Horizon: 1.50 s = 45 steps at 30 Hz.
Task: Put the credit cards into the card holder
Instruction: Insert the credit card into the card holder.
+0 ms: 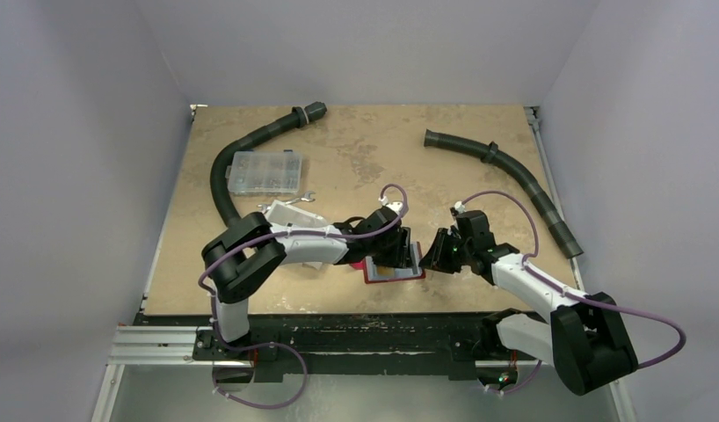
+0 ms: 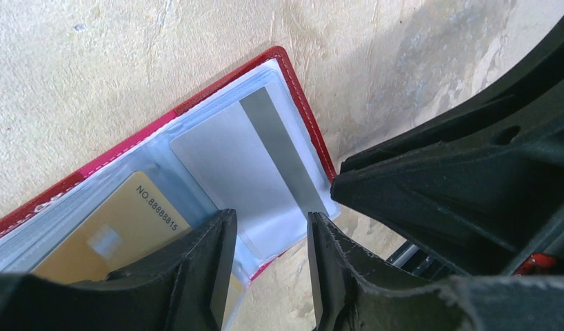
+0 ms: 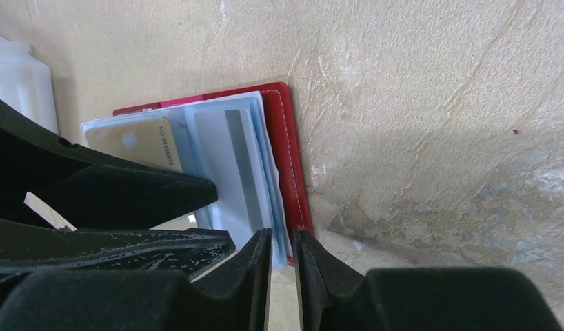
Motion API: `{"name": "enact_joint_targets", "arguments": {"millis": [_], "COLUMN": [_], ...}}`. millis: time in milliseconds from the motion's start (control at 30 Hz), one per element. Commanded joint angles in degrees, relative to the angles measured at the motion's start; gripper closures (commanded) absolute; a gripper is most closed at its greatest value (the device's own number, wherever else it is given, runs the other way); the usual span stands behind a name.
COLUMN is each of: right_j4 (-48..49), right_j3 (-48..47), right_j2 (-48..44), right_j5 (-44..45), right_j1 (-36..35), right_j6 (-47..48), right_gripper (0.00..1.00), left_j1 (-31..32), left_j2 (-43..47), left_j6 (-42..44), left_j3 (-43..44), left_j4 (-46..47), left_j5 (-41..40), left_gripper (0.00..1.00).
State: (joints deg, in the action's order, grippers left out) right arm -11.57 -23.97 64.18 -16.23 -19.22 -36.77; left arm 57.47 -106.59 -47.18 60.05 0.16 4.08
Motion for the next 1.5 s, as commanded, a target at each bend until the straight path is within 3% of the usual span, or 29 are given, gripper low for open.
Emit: {"name": "enact_joint_targets", "arguments": {"millis": [0,233,700,900,1467], "right_j4": [1.5,0.7,-0.4,-2.1,1.4], "right_j3": [-1.0,-1.5,-0.9,-1.2,-0.3], "right_j2": [-0.2,-1.2,-3.9,-3.2,-2.4], "right_j5": [-1.1,-1.4,-2.2,1.4,-3.5], "right_j1": [-0.3,-0.3,-0.2,-0.2,-0.3], "right_j6": [1.0,1.4,2.1,1.5,1.7], "right_gripper": [0.74,0.74,0.67,0.66,0.7], "left_j1": [0.5,0.4,-0.6,-0.6,-0.6], "left_j2": [-3.3,-1.2,0.2,0.4,1.1], "left_j6": [-0.6,-1.5,-2.7,-2.7,-2.8], "left_j3": [1.9,-2.0,-5.9,-6.4,-6.9], "left_j4": [-4.9,8.4,7.6,7.8,8.3], "left_j5": [-1.3,4.5,3.1,2.9,2.7], "left_gripper": [0.54,0.56,0.58,0.59,0.59]}}
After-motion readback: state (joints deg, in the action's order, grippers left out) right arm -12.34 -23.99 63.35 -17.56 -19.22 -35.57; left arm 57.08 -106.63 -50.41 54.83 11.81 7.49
